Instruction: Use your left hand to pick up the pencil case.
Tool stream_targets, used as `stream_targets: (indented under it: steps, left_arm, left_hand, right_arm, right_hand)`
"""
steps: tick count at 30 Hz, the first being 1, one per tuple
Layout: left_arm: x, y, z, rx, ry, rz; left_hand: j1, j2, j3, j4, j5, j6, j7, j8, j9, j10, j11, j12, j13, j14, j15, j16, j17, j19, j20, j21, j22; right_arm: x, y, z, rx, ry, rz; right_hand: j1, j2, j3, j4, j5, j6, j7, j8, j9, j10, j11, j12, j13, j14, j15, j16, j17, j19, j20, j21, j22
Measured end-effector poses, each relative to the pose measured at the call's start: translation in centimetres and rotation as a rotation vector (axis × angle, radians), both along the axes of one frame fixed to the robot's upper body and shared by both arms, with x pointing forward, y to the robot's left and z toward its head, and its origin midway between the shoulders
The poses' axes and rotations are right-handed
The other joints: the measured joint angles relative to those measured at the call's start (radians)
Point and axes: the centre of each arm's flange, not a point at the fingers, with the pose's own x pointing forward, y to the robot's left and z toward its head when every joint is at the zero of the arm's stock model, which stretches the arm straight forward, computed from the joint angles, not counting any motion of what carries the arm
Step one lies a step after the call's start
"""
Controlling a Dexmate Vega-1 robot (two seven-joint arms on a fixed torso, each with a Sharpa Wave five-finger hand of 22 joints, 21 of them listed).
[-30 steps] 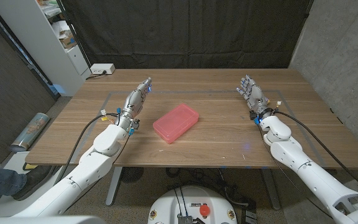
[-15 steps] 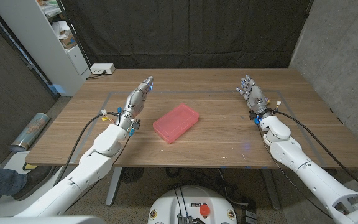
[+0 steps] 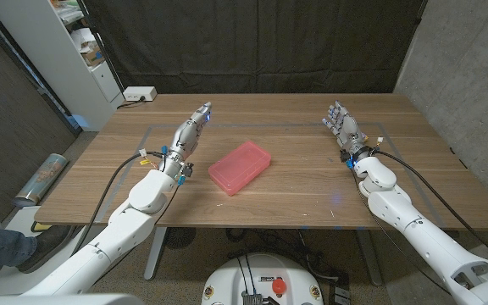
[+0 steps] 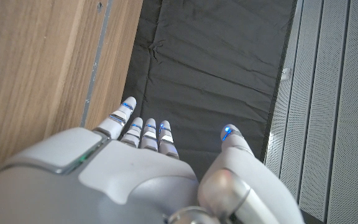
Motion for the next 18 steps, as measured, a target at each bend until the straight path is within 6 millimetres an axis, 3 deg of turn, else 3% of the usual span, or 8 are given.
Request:
stream_targets:
  steps: [18]
  left_arm:
    - [-0.78, -0.76, -0.27, 0.024, -0.033, -0.002]
  left_hand:
    - [0.007, 0.007, 0.002, -0.011, 0.000, 0.013, -0.002, 0.000, 0.000, 0.000, 0.000, 0.000, 0.000, 0.000, 0.000, 0.000, 0.000, -0.004, 0.004, 0.000, 0.000]
  right_arm:
    - [0.35, -0.03, 0.34, 0.006, -0.003, 0.001]
  right_hand:
    - [-0.013, 0.013, 0.000, 0.000, 0.000, 0.006, -0.006, 0.000, 0.000, 0.000, 0.000, 0.000, 0.000, 0.000, 0.000, 0.000, -0.008, 0.000, 0.000, 0.000, 0.000]
